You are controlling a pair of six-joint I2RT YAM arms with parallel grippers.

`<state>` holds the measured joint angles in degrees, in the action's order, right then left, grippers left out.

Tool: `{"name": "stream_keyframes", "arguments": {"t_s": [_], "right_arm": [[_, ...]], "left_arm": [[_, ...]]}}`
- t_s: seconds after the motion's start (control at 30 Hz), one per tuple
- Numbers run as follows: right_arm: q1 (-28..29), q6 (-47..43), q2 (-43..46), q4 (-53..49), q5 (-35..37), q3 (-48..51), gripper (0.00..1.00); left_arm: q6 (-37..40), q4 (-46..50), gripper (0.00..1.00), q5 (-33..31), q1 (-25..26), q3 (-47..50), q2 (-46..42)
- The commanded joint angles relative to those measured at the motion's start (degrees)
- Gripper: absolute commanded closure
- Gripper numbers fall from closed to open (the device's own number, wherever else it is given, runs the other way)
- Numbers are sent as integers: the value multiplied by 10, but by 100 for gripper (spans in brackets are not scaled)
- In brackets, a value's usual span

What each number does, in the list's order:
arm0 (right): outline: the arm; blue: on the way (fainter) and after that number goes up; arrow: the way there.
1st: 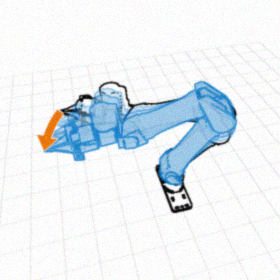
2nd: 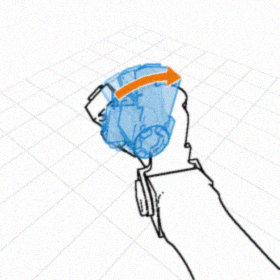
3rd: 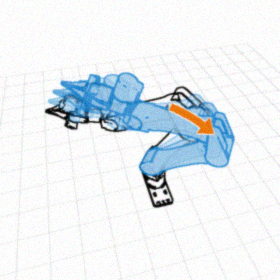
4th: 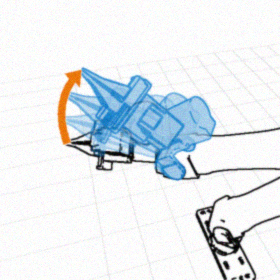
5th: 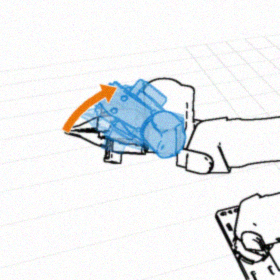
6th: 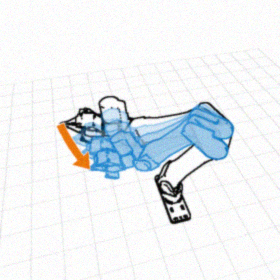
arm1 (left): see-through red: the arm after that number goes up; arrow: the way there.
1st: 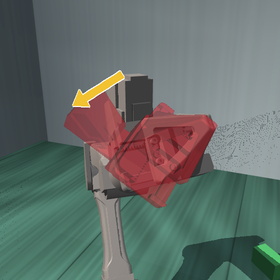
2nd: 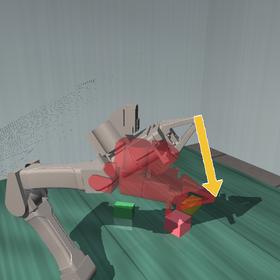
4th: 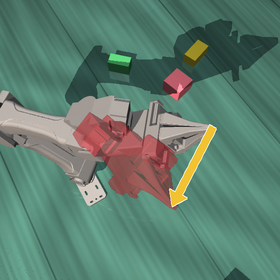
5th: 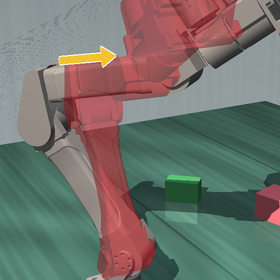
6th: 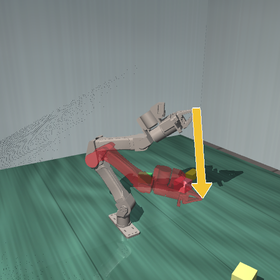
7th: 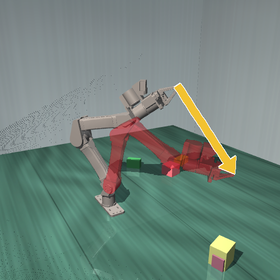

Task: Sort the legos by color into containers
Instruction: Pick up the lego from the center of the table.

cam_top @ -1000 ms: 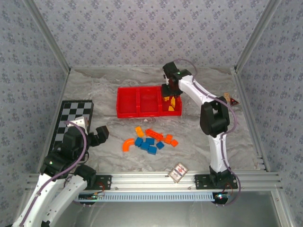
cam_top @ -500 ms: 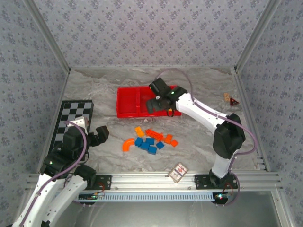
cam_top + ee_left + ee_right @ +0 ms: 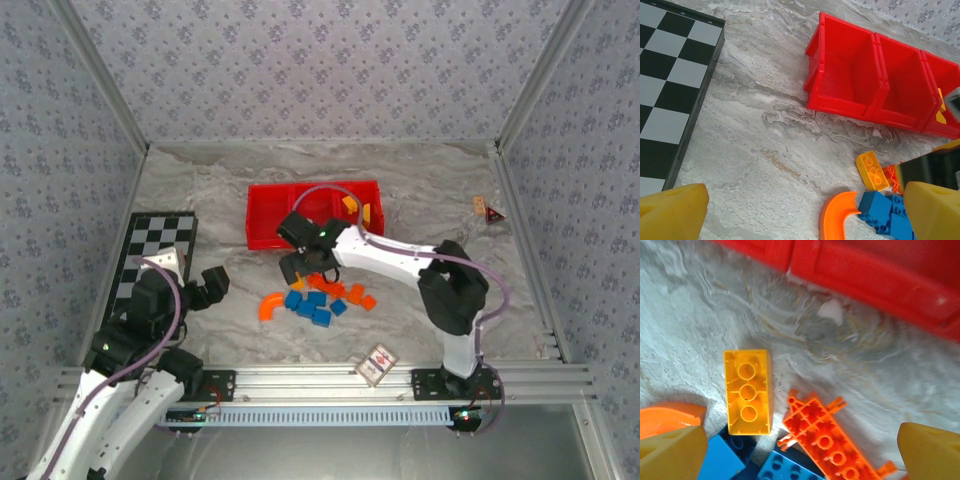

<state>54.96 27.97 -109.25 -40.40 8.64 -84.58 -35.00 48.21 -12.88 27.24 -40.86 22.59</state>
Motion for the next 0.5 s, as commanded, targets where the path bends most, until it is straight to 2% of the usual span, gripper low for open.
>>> {"name": "stream_keyframes", "arguments": {"t_s": [0.0,0.47], "right_arm": [[18,27,-34,-3,-12,-24,3],[44,-32,-145,-71,-13,-141,12]], "left_arm": [[8,-4,0,-1,6,2,-4],[6,0,0,-10,13,1,-8]]}}
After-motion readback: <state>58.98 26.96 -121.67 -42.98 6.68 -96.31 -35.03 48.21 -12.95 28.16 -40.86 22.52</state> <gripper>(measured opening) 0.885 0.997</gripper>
